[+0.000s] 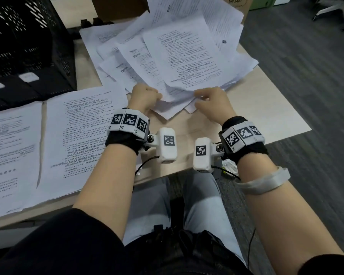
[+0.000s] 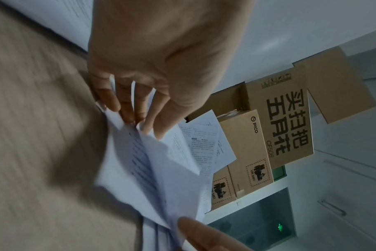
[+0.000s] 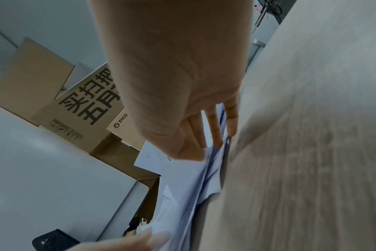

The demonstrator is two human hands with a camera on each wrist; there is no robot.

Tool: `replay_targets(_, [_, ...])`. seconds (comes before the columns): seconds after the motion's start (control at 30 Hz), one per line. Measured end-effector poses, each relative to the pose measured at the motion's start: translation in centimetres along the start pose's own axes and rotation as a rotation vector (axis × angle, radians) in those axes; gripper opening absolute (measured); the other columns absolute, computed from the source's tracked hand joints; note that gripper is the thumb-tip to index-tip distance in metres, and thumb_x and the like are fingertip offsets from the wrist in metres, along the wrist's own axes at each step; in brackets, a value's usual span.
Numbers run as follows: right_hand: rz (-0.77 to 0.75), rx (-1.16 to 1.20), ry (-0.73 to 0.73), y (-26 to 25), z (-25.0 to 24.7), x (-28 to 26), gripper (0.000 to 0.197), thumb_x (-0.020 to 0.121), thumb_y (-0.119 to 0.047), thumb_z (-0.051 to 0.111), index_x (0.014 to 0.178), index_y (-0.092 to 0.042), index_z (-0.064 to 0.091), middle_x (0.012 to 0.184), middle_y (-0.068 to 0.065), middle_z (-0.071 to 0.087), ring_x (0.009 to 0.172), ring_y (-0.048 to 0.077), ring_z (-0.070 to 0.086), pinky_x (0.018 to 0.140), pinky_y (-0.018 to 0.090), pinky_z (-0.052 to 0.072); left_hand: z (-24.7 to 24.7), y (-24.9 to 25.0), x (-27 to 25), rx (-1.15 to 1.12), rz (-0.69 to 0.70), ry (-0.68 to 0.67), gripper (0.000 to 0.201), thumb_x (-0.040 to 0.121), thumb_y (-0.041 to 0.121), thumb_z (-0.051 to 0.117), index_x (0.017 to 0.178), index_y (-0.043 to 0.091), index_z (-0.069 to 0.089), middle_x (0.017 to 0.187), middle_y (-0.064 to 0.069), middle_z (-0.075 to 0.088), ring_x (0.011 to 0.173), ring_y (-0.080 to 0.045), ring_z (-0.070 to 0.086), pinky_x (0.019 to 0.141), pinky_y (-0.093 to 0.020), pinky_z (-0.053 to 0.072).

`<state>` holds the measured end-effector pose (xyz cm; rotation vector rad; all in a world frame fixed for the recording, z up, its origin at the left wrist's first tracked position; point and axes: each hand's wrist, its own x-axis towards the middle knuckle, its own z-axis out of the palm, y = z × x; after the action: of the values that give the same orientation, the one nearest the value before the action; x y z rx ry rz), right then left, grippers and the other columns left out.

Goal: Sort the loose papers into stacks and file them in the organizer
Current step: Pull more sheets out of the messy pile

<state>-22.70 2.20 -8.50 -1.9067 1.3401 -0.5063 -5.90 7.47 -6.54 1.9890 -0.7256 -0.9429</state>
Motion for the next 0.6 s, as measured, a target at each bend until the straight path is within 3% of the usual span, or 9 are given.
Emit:
replay_targets(0.07, [-0.019,0.056,0.122,-0.1,-0.3,0.0,0.034,0.082,-0.005,0.055,0.113,-0.004,0.068,0.113,0.012,0.069,0.096,0.017,0.064,0.085,0.020,0.047,-0.1,-0.1,0.2,-0.060,-0.022,0.013,0.025,0.088,0.011,0.063,0.111,0.001,0.064,0.098,-0.005,0.062,0.089,-0.017,0.055,0.080,-0.025,0.043])
replay_targets(0.13, [-0.053,0.122,0.265,-0.3,-0.6,-0.2,0.028,0.078,-0.004,0.057,0.100,-0.003,0.074,0.098,0.011,0.074,0.081,0.011,0.061,0.076,0.018,0.048,-0.3,-0.2,0.2,-0.113,-0.028,0.016,0.014,0.086,0.009,0.065,0.098,0.002,0.066,0.083,-0.004,0.062,0.077,-0.017,0.055,0.076,-0.026,0.044])
replay_targets(0.2, [-0.087,0.178,0.399,-0.6,-0.7,-0.4,0.022,0.072,-0.005,0.059,0.086,-0.005,0.076,0.082,0.008,0.074,0.073,0.011,0.062,0.072,0.022,0.052,-0.5,-0.3,0.1,-0.150,-0.012,0.023,0.009,0.083,-0.001,0.063,0.089,0.005,0.067,0.083,-0.008,0.063,0.080,-0.021,0.058,0.075,-0.027,0.047])
replay_targets(0.27, [-0.116,0.233,0.468,-1.0,-0.5,-0.6,0.014,0.068,-0.006,0.061,0.074,-0.011,0.073,0.068,-0.004,0.068,0.068,0.011,0.062,0.069,0.024,0.052,-0.7,-0.5,0.0,-0.152,0.013,0.039,0.023,0.079,-0.012,0.058,0.090,0.007,0.067,0.091,-0.015,0.062,0.087,-0.027,0.061,0.078,-0.029,0.053])
replay_targets(0.33, [-0.151,0.291,0.503,-1.8,-0.3,-1.1,0.014,0.067,-0.004,0.063,0.075,-0.017,0.064,0.066,-0.014,0.059,0.065,0.010,0.059,0.067,0.023,0.049,-0.7,-0.8,-0.4,-0.140,0.043,0.070,0.033,0.075,-0.016,0.054,0.092,0.008,0.068,0.092,-0.016,0.061,0.093,-0.030,0.061,0.082,-0.030,0.054])
replay_targets(0.4, [-0.204,0.401,0.531,-2.4,-0.1,-1.7,0.025,0.070,-0.001,0.065,0.086,-0.019,0.056,0.073,-0.015,0.054,0.063,0.010,0.059,0.066,0.029,0.053,-0.8,-1.2,-0.8,-0.162,0.049,0.094,0.035,0.073,-0.016,0.051,0.092,0.006,0.070,0.090,-0.016,0.063,0.096,-0.029,0.061,0.084,-0.030,0.053])
replay_targets(0.5, [-0.334,0.448,0.572,-3.0,0.2,-2.4,0.026,0.076,-0.001,0.064,0.098,-0.016,0.062,0.078,-0.009,0.052,0.068,0.009,0.058,0.067,0.036,0.057,-1.1,-1.2,-1.5,-0.311,0.033,0.081,0.015,0.080,-0.006,0.054,0.083,0.001,0.067,0.076,-0.013,0.064,0.077,-0.026,0.063,0.076,-0.032,0.054])
replay_targets(0.53, [-0.386,0.426,0.574,-3.2,0.3,-2.7,0.019,0.077,-0.002,0.063,0.094,-0.010,0.067,0.080,-0.006,0.053,0.070,0.006,0.058,0.067,0.032,0.056,-1.4,-0.9,-1.8,-0.380,0.016,0.058,0.014,0.086,0.002,0.052,0.082,0.001,0.066,0.077,-0.011,0.065,0.073,-0.025,0.063,0.074,-0.032,0.054])
replay_targets(0.6, [-0.471,0.409,0.544,-3.5,0.8,-3.2,0.007,0.078,-0.002,0.063,0.081,-0.004,0.070,0.079,-0.007,0.053,0.071,-0.005,0.054,0.065,0.018,0.050,-2.0,-0.7,-2.0,-0.484,-0.001,-0.018,0.024,0.094,0.023,0.047,0.094,0.005,0.062,0.088,-0.012,0.068,0.076,-0.026,0.064,0.074,-0.032,0.056])
